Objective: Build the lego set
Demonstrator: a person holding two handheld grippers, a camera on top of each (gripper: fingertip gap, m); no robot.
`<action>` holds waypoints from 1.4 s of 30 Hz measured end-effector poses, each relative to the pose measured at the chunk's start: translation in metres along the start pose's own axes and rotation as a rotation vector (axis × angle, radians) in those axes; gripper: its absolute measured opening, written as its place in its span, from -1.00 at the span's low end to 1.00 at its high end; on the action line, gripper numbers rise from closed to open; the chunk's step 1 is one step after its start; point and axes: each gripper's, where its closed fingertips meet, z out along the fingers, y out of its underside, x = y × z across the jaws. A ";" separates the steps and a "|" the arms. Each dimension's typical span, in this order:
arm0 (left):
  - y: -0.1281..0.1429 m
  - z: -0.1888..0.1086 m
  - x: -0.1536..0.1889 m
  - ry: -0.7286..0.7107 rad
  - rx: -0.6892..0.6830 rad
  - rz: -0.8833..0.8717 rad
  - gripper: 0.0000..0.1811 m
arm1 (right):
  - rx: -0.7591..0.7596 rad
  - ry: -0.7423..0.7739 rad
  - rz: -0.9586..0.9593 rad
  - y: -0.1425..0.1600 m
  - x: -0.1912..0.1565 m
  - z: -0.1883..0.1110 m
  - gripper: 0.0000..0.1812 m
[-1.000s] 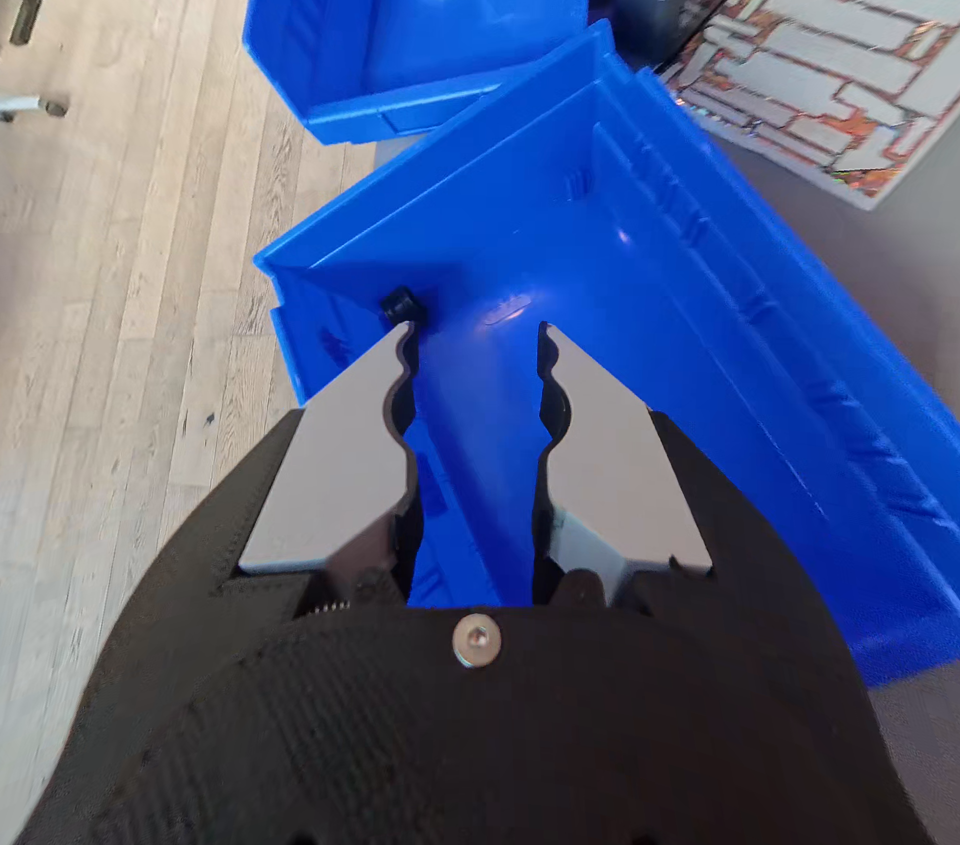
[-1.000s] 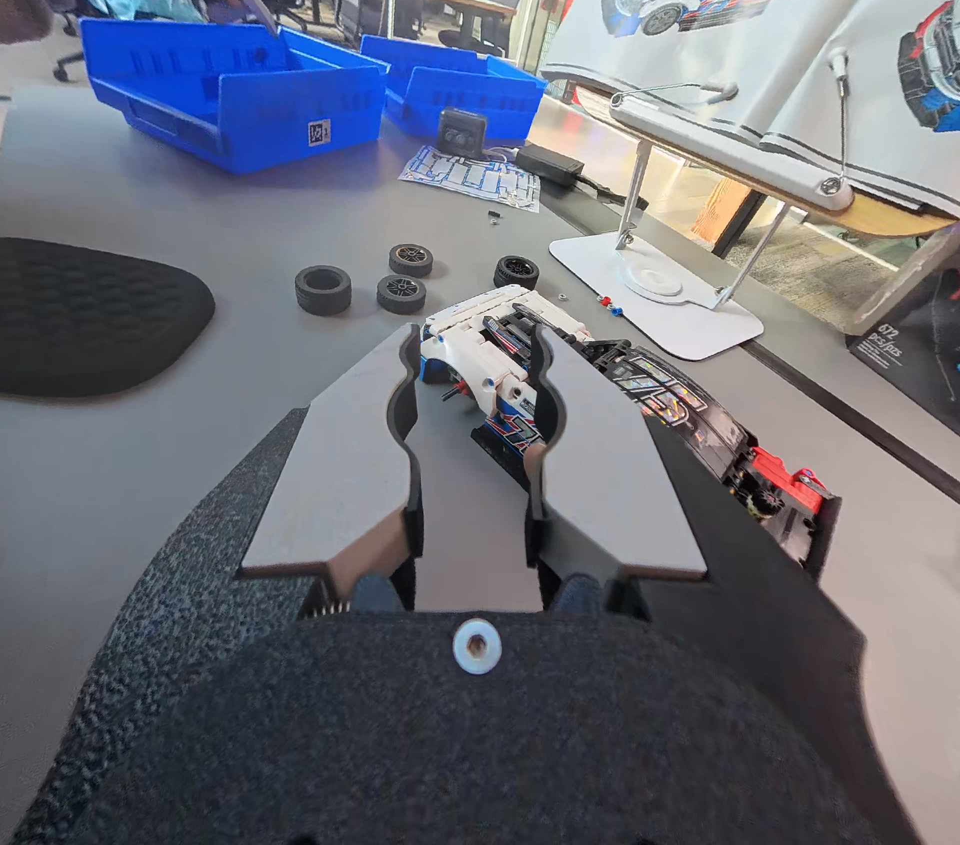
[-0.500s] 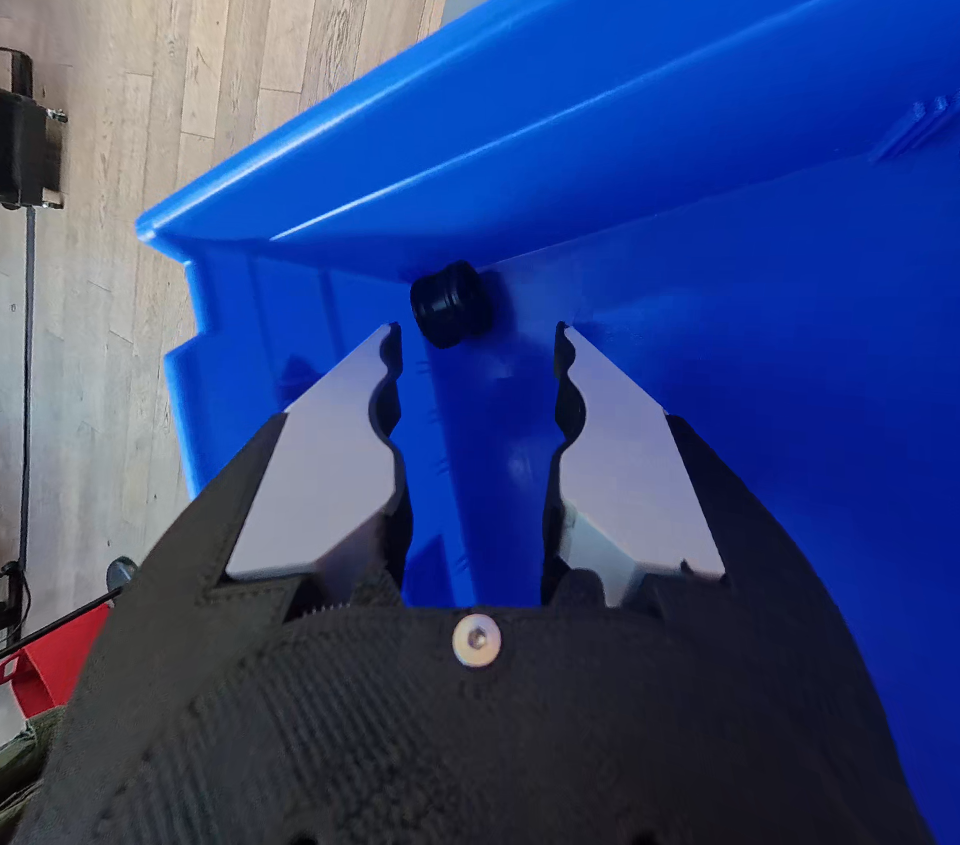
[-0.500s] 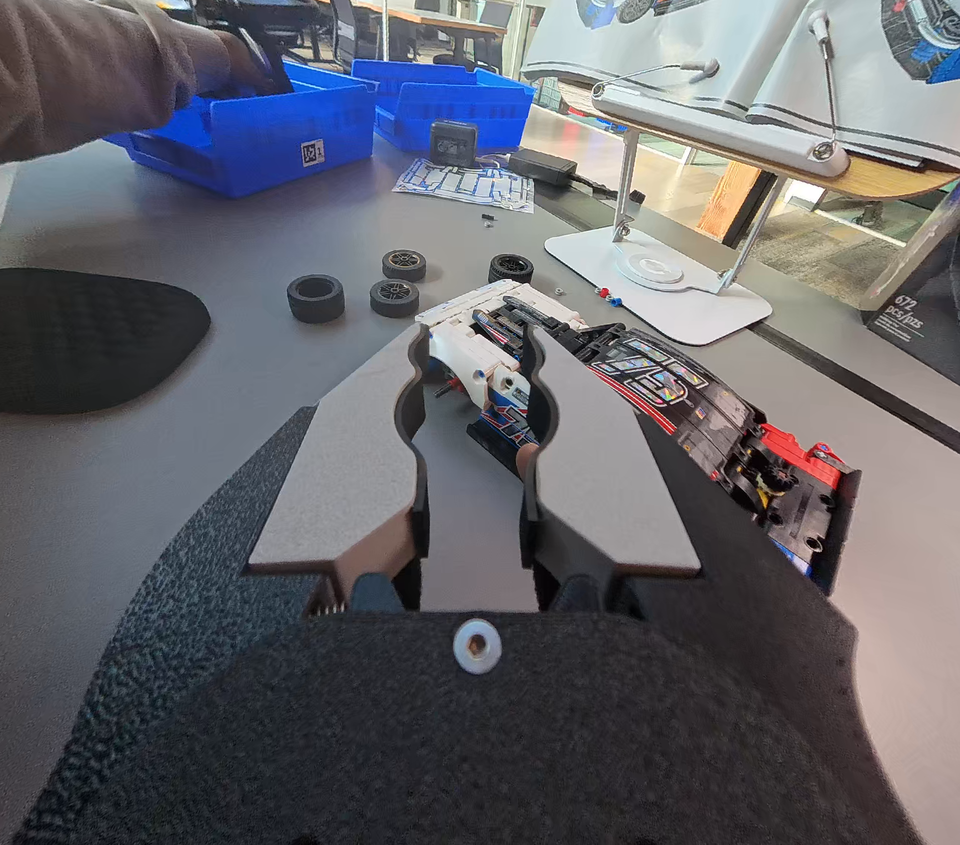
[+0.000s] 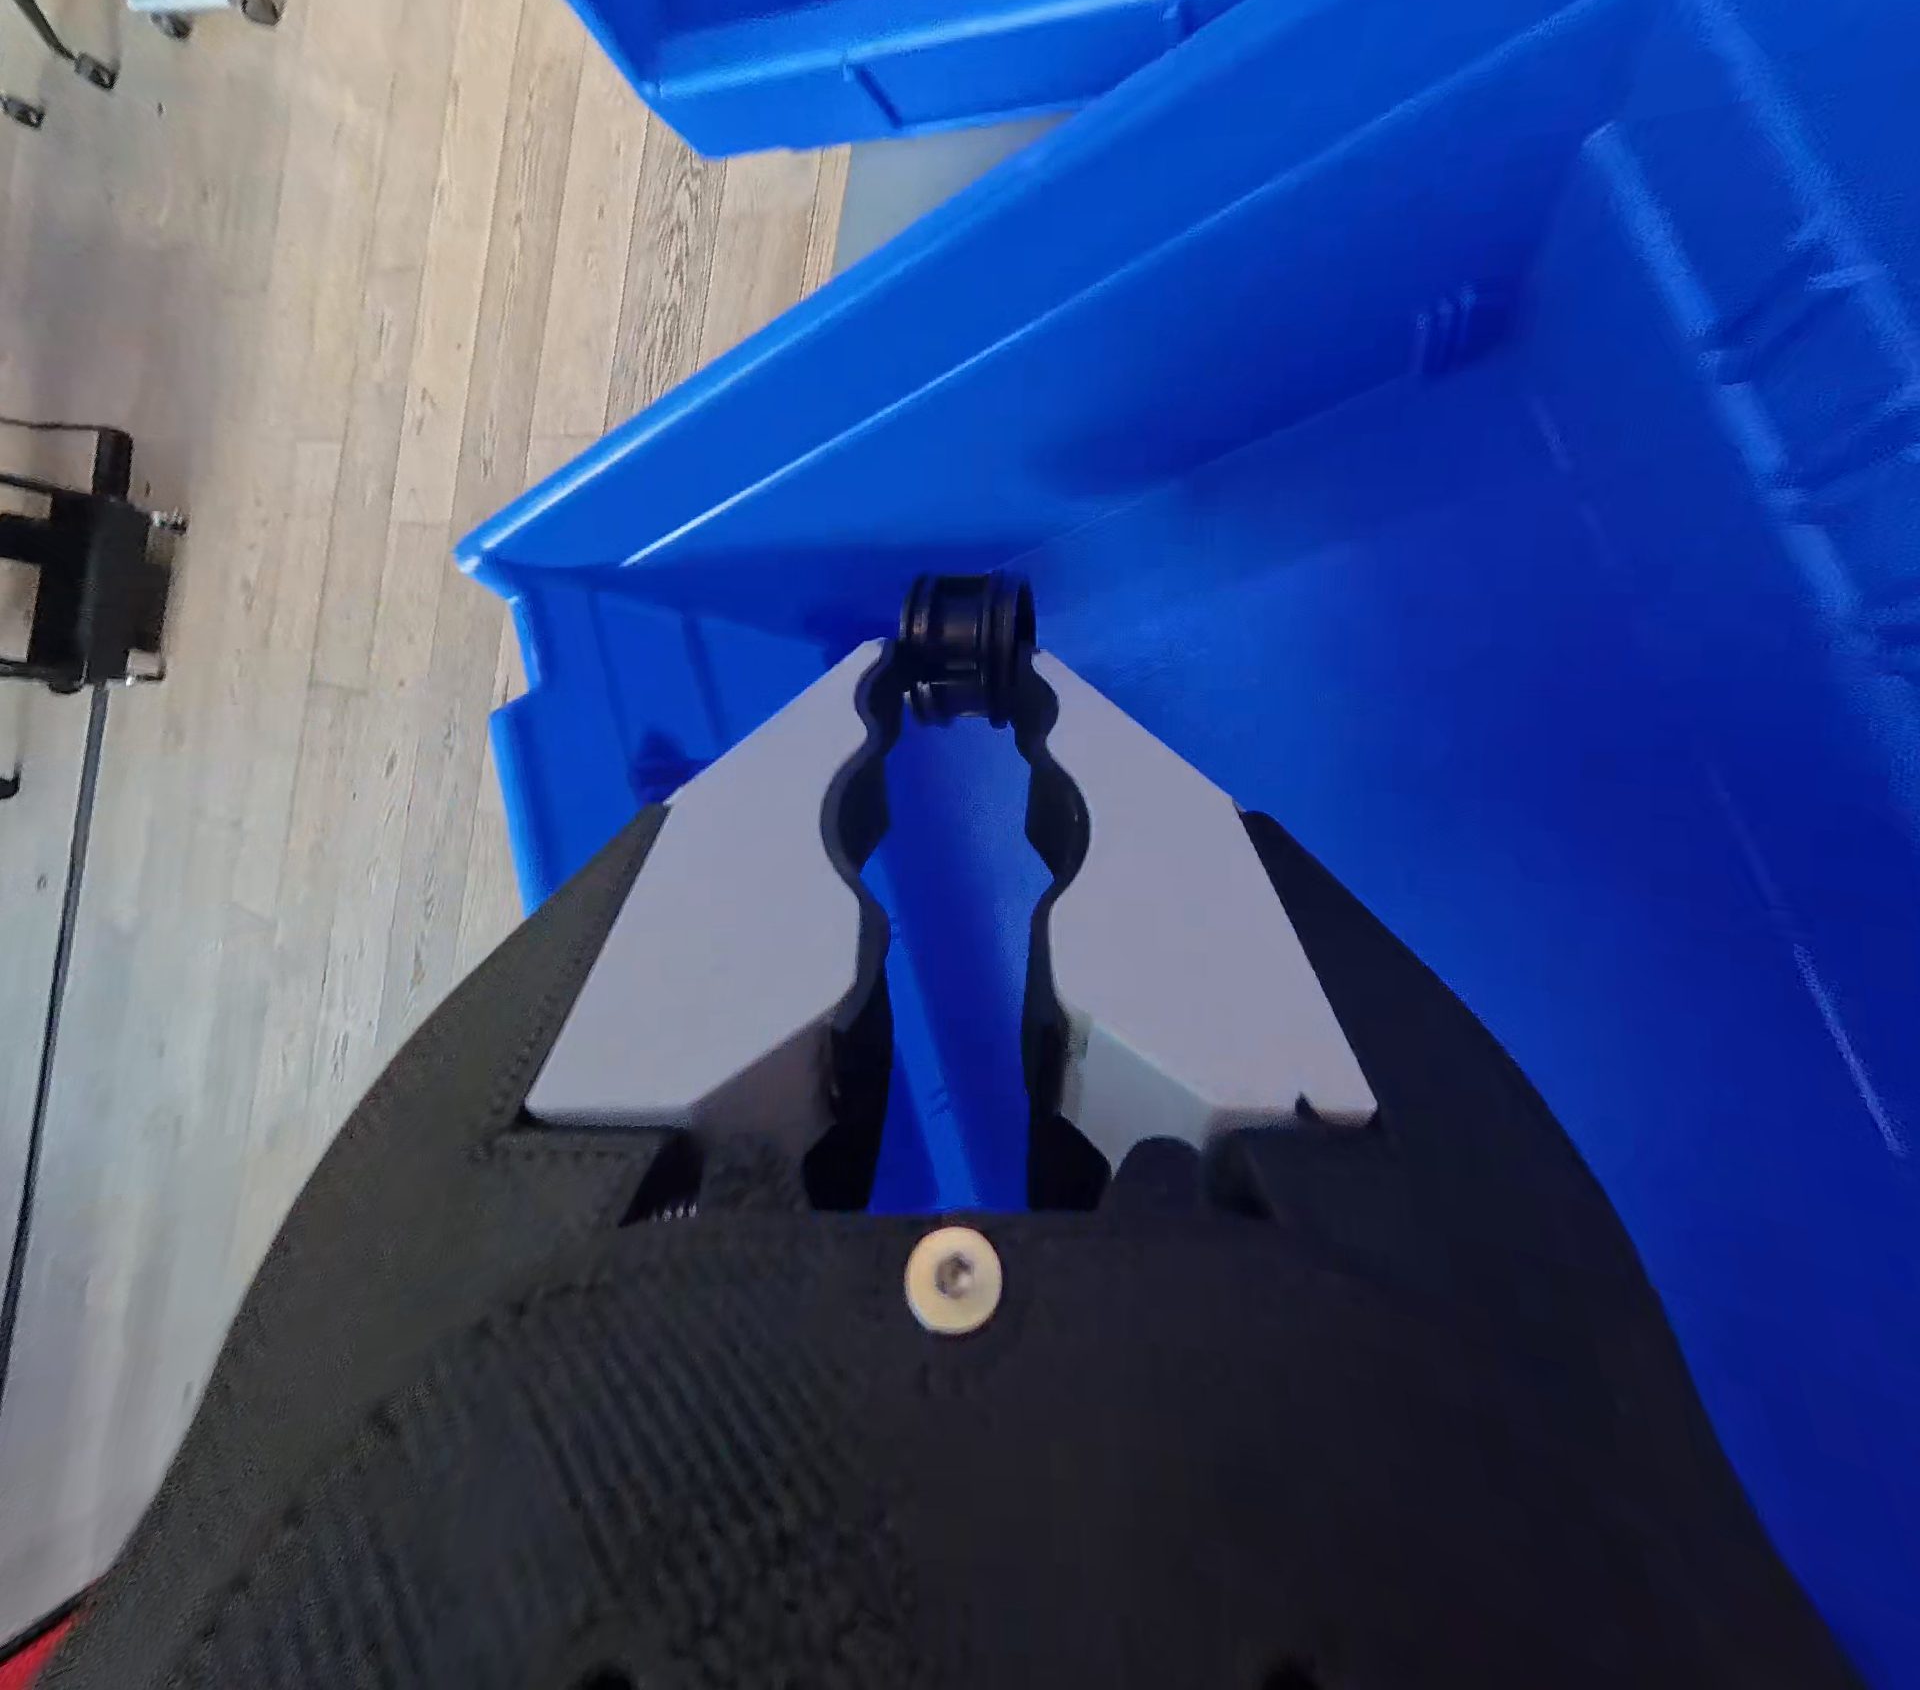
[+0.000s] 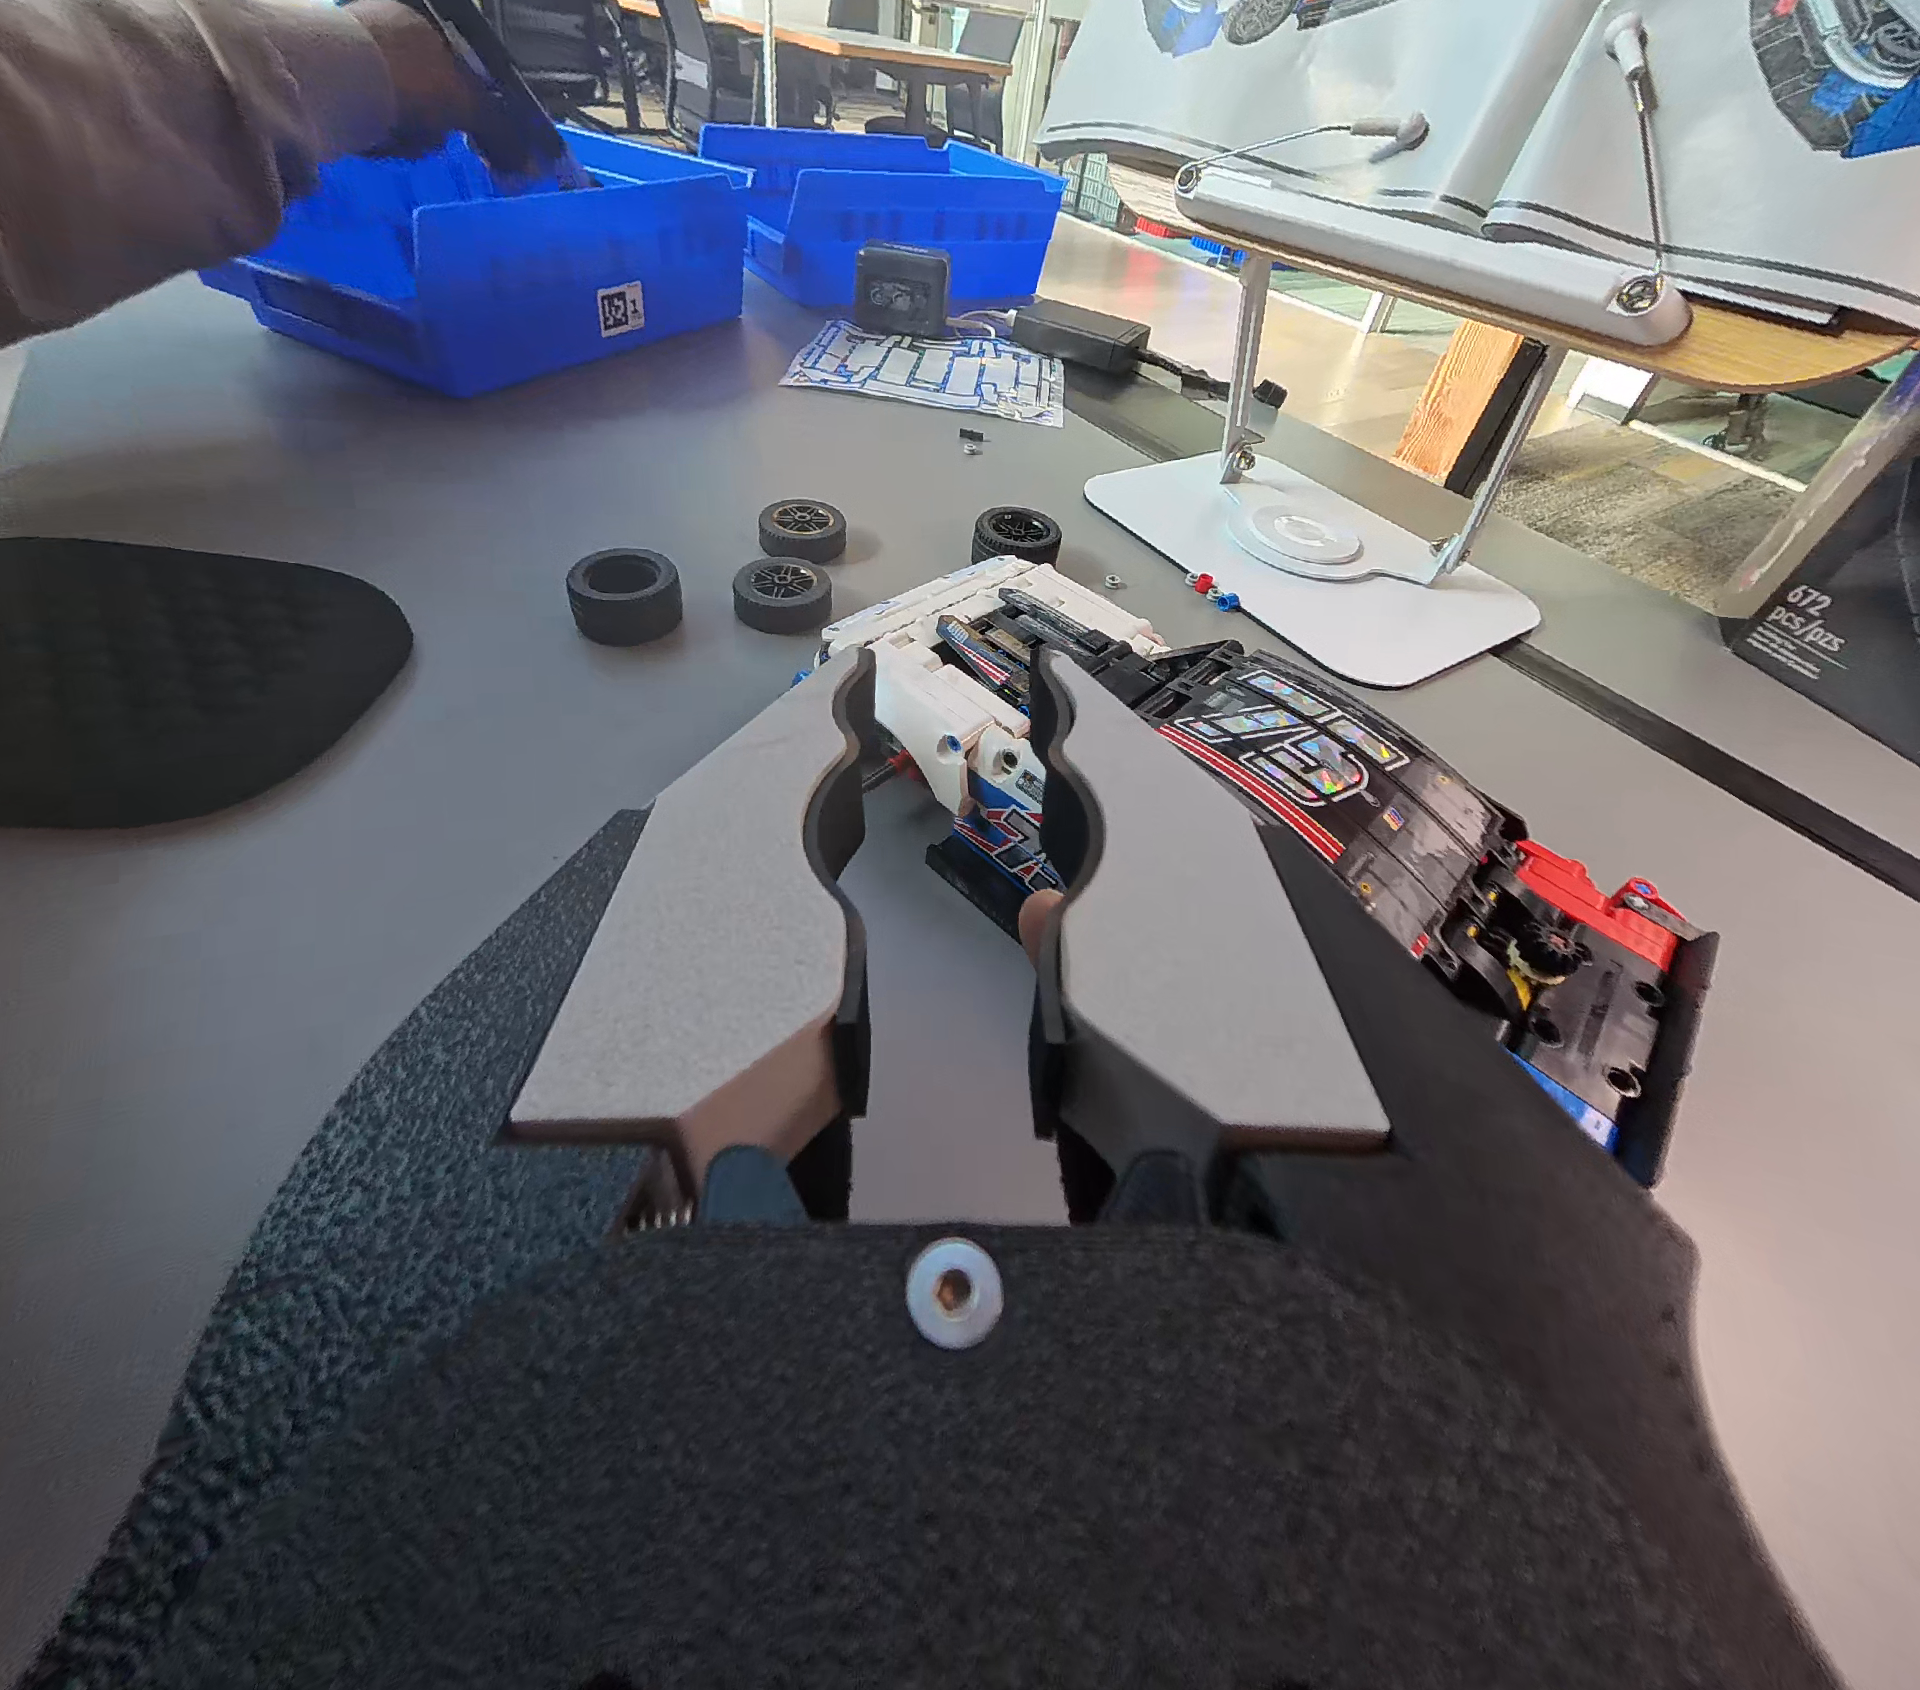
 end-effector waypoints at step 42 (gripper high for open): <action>0.053 -0.324 0.501 1.838 0.168 0.263 -0.77 | -0.386 -0.302 -0.439 0.043 -0.085 0.068 -0.62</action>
